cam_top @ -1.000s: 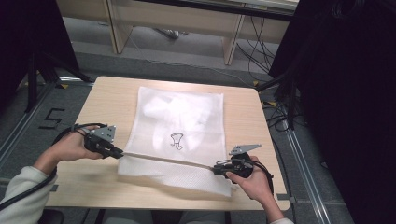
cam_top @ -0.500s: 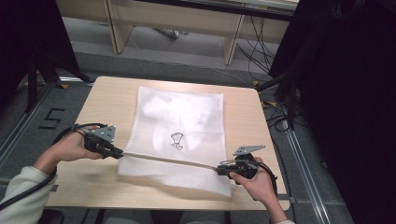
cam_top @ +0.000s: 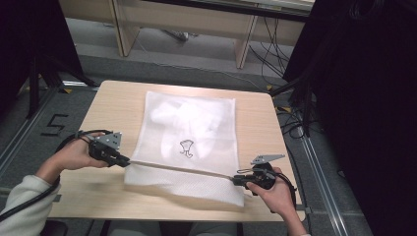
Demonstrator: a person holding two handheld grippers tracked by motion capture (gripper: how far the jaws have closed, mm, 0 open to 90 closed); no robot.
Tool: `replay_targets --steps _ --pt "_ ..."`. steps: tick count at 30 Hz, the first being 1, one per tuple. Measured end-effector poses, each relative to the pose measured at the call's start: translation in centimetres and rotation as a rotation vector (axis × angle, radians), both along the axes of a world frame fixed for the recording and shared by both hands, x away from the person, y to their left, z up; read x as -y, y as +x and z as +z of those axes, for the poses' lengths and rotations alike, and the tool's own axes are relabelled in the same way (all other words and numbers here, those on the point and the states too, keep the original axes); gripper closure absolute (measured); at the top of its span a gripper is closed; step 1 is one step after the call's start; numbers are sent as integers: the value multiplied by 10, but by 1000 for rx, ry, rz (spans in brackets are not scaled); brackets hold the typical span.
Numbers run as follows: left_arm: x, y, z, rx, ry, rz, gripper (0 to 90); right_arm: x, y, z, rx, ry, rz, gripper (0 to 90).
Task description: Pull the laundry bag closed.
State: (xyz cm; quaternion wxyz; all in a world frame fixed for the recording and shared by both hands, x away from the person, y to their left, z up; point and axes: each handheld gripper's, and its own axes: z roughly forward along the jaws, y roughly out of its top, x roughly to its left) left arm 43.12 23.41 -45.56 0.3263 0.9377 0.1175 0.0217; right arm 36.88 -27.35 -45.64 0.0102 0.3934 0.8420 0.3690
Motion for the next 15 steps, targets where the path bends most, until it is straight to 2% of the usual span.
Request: replay_targets --steps 1,2,11,15 --pt "0 0 0 0 -4 2 827 1 0 0 3 -3 -5 822" --pt "0 0 0 1 -3 0 827 1 -2 0 -18 7 -15 821" --pt "0 0 0 0 -10 1 828 7 -2 -1 -15 8 -29 822" --pt "0 0 0 3 -5 4 828 7 -2 -2 -14 -11 -35 822"
